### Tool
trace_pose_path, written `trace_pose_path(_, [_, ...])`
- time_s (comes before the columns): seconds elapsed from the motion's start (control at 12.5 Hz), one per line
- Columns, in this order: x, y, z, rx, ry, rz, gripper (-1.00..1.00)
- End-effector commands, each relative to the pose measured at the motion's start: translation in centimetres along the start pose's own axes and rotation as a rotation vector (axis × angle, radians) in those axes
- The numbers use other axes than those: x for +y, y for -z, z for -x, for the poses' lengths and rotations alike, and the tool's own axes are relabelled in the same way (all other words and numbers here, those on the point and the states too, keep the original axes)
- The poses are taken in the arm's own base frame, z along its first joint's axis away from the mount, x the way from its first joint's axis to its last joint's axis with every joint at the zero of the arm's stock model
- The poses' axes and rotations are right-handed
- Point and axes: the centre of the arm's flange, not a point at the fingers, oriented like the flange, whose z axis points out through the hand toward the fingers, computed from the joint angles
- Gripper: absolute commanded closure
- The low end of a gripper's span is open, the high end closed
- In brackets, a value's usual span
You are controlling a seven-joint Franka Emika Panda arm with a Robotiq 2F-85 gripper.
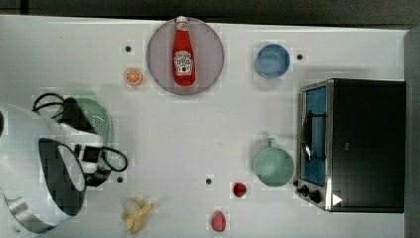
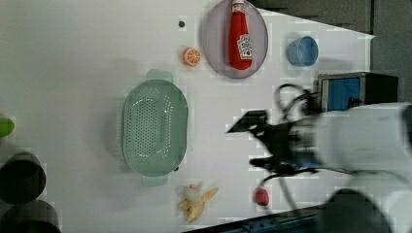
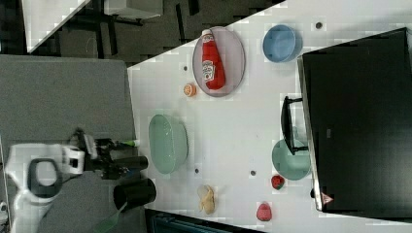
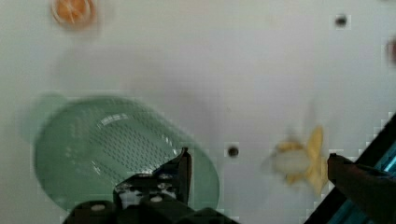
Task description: Drag strainer left to right.
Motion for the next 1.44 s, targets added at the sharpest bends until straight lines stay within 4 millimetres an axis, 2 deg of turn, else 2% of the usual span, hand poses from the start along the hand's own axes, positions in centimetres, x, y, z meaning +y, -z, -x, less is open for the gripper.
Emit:
trace_pose_path(0.08, [-0.8,-2.3,0.8,-0.015,-0.305,-0.048,-1.0])
trace_pose_path(0.4, [-2.9,-12.1,0.6,-0.116,-0.445,-0.087,-1.0])
trace_pose_path(0.8, [-3.7,-20.0,-0.6,-0.206,-0.499,-0.179,-1.0])
trace_pose_path(1.2, [-4.2,-25.0,-2.1,-0.205,-0.54,-0.202,-1.0])
trace_pose_path(1.44, [-3.9,-25.9,-2.6,-0.176,-0.541,-0.195,-1.0])
